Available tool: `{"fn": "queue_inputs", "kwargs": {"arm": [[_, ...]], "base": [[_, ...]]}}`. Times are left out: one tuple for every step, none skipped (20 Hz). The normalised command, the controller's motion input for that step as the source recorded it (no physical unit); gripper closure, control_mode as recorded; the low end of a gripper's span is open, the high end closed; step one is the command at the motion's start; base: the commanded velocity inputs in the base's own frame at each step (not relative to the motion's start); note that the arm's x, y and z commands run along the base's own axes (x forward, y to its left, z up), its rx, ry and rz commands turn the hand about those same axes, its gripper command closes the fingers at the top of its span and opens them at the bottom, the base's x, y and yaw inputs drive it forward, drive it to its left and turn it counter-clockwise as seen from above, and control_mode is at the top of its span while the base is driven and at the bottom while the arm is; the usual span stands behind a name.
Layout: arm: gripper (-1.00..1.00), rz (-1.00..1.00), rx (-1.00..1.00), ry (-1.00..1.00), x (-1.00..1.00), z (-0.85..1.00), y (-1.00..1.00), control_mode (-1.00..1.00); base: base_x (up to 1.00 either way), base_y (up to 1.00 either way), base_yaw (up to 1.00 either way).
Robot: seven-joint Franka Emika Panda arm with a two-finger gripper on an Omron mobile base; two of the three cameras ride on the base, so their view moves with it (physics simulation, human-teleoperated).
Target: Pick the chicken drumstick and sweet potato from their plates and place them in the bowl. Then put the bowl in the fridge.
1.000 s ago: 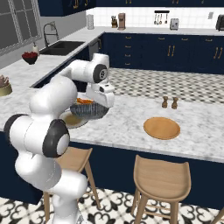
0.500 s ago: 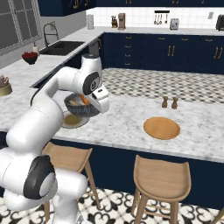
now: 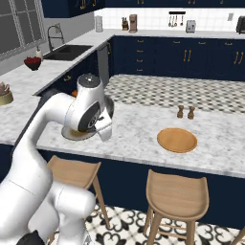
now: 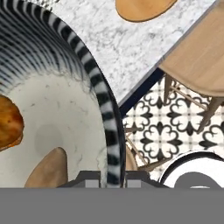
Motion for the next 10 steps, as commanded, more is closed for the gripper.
{"fn": "queue_inputs", "kwargs": {"arm": [[1.0, -0.04, 0.06, -0.29, -0.71, 0.0, 0.0, -1.0], [1.0, -0.03, 0.11, -0.2, -0.8, 0.0, 0.0, -1.0], [1.0, -0.03, 0.14, -0.09, -0.81, 0.0, 0.0, -1.0], [1.0, -0.03, 0.12, 0.0, -0.75, 0.01, 0.0, -1.0], [1.0, -0.03, 0.06, 0.0, -0.76, 0.08, 0.0, -1.0], [1.0, -0.02, 0.0, 0.0, -0.81, 0.11, 0.0, -1.0], [1.0, -0.02, 0.0, 0.01, -0.77, 0.09, 0.0, -1.0], [1.0, -0.02, 0.0, 0.04, -0.86, 0.07, 0.0, -1.0], [1.0, -0.01, 0.0, 0.1, -0.92, 0.05, 0.0, -1.0], [1.0, -0.02, 0.01, 0.12, -1.0, 0.1, 0.0, -1.0]], "base": [[0.0, 0.0, 0.0], [0.0, 0.0, 0.0], [0.0, 0.0, 0.0], [0.0, 0.0, 0.0], [0.0, 0.0, 0.0], [0.0, 0.0, 0.0], [0.0, 0.0, 0.0], [0.0, 0.0, 0.0], [0.0, 0.0, 0.0], [0.0, 0.0, 0.0]]}}
